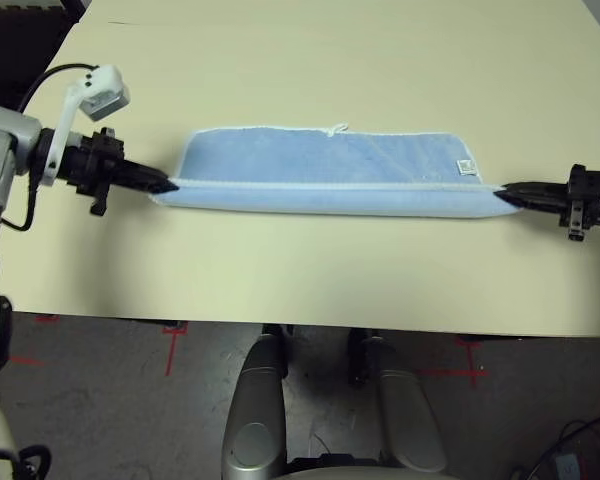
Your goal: Fold the towel and set it aside.
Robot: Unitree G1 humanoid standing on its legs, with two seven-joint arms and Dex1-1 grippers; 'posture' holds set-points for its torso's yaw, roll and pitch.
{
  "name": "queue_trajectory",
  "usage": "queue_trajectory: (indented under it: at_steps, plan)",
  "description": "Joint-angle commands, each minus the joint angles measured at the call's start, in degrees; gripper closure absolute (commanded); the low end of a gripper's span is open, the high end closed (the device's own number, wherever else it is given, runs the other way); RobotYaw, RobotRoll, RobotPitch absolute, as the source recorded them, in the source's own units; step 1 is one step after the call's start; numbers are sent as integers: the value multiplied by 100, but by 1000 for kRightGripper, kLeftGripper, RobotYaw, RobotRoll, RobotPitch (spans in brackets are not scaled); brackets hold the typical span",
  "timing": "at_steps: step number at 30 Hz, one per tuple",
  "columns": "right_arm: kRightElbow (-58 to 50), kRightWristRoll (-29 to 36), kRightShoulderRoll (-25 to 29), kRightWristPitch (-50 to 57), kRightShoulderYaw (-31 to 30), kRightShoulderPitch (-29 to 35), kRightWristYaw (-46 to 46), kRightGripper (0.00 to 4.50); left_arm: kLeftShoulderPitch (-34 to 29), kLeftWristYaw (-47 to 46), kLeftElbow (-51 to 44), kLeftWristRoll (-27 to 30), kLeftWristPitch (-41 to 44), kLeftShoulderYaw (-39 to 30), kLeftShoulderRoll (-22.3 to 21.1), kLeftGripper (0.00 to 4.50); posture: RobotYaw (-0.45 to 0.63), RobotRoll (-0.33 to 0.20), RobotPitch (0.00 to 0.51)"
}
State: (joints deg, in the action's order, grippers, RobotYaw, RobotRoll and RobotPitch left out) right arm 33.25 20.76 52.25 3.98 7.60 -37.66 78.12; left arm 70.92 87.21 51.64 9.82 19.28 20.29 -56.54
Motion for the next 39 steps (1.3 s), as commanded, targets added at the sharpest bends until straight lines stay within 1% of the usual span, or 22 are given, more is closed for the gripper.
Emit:
queue_trajectory:
  at_steps: [1,6,10,16,21,32,39]
  plan:
    - [269,-203,-140,45,-4,-56,-361,4500,201,-292,684,-410,-237,-218,207,4470,48,0,314]
    - [522,-381,-467,42,-28,-345,-846,4500,355,-987,1287,-744,-544,-506,576,4470,46,0,316]
    - [1028,-653,-684,-136,-68,-762,-1289,4500,417,-1573,1548,-945,-728,-715,776,4470,42,0,318]
    - [1822,-1038,-1012,-428,-204,-1388,-1698,4500,486,-2108,1781,-1171,-860,-933,944,4470,49,0,316]
    - [2318,-1296,-1136,-670,-296,-1684,-1916,4500,529,-2477,1905,-1279,-934,-1089,1057,4470,58,0,315]
    - [2626,-1608,-1355,-867,-382,-1926,-2293,4500,561,-3150,2051,-1456,-1151,-1305,1311,4470,57,0,313]
    - [2684,-1816,-1549,-846,-453,-2052,-2766,4500,573,-3302,2086,-1579,-1203,-1349,1426,4470,56,0,313]
